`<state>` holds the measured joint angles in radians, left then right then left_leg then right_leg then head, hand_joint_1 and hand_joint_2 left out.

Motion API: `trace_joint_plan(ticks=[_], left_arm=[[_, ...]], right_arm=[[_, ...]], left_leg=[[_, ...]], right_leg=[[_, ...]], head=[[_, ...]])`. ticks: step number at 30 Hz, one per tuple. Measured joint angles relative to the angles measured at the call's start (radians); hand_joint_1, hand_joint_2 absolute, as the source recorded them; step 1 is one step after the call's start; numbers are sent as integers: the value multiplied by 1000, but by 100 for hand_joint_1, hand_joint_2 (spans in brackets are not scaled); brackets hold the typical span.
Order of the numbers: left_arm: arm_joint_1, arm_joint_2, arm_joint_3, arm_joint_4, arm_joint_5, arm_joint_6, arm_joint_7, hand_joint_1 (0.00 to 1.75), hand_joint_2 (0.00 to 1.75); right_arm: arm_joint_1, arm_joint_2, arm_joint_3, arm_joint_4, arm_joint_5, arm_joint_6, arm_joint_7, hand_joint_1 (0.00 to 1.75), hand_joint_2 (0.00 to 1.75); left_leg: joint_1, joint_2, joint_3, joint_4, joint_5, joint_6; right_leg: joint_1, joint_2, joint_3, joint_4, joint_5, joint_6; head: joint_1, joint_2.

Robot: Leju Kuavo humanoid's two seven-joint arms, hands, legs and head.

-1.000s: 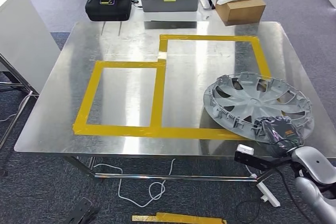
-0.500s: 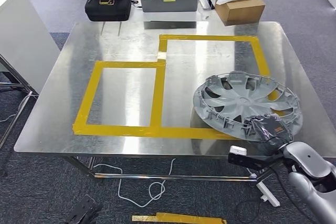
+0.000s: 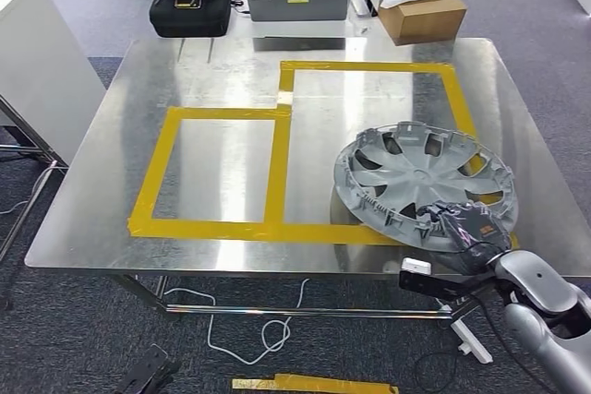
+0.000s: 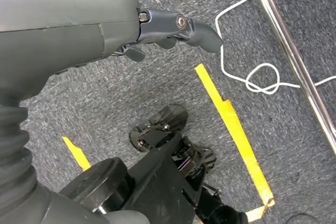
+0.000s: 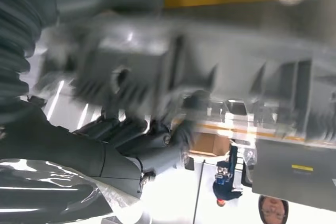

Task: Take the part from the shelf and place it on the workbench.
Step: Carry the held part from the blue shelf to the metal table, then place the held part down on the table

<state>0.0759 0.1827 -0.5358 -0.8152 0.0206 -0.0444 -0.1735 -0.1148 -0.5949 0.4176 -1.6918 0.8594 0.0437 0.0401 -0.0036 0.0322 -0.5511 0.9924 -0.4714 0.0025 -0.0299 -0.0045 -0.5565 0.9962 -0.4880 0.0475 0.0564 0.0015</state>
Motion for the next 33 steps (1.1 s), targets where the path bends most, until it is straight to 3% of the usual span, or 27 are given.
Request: trace_joint_plan(ticks=[1,6,23,26,30,33], left_arm=[[0,0,0,0,5,3,1,0,0],[8,3,0,0,19,22,10,0,0],[34,14,1,-11,32,43,28,0,0],[35,15,1,-12,35,41,26,0,0],[32,17,0,-8,44,24,0,0,0],[24,19,0,3,46,14,-20,0,0]], right_arm=[[3,-1,-2,1,-3,4,11,0,175],[26,-1,-27,1,-24,59,75,0,175],[51,-1,-83,1,-33,128,168,0,175],[53,-1,-94,1,-134,187,203,0,175],[74,-1,-129,1,-426,280,278,0,175],[97,-4,-156,-1,-566,300,311,0,175]], left_leg=[[0,0,0,0,0,0],[0,0,-1,0,0,0],[0,0,-1,0,0,0],[0,0,-1,0,0,0],[0,0,-1,0,0,0],[0,0,-1,0,0,0]], right_leg=[[0,0,0,0,0,0],[0,0,-1,0,0,0],[0,0,-1,0,0,0],[0,0,-1,0,0,0],[0,-1,-1,0,0,0],[0,0,-1,0,0,0]], head=[[0,0],[0,0],[0,0],[0,0],[0,0],[0,0]])
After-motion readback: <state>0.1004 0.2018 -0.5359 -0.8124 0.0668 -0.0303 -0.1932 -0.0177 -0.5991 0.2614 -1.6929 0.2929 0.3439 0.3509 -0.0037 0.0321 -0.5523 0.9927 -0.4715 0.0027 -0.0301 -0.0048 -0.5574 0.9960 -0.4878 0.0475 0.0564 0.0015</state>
